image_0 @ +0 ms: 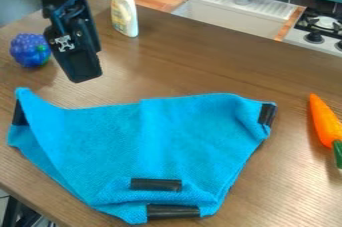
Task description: Fold the cloth from top left to top right
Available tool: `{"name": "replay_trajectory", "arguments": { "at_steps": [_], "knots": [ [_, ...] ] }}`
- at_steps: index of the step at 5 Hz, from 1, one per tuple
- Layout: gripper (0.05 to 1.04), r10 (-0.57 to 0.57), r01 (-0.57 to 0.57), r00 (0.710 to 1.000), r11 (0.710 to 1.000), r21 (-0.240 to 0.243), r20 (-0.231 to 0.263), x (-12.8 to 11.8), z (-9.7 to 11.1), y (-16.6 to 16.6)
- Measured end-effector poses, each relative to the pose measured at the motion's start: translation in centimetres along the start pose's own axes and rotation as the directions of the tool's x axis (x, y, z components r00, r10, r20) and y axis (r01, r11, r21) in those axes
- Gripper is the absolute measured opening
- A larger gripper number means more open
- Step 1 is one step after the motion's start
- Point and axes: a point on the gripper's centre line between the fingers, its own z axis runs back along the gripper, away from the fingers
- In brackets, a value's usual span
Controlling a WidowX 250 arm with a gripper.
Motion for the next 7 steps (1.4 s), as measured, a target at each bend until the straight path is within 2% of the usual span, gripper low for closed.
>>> {"name": "replay_trajectory", "arguments": {
  "at_steps": [2,3,4,5,7],
  "knots": [
    [0.999,-0.006,0.006,1.0,1.0,-0.021,0.004,0.0,-0.4,-0.1],
    [0.999,0.02,-0.011,0.987,0.998,-0.058,0.158,-2.8,-0.9,2.0],
    [0.999,-0.05,0.057,0.967,0.998,-0.02,0.25,-4.8,-1.6,3.0],
    [0.999,-0.058,0.059,0.956,0.998,0.005,0.286,-6.5,-2.0,3.7],
    [0.999,-0.083,0.057,0.945,0.994,0.09,0.317,-10.5,-1.0,4.5]
  ]
}}
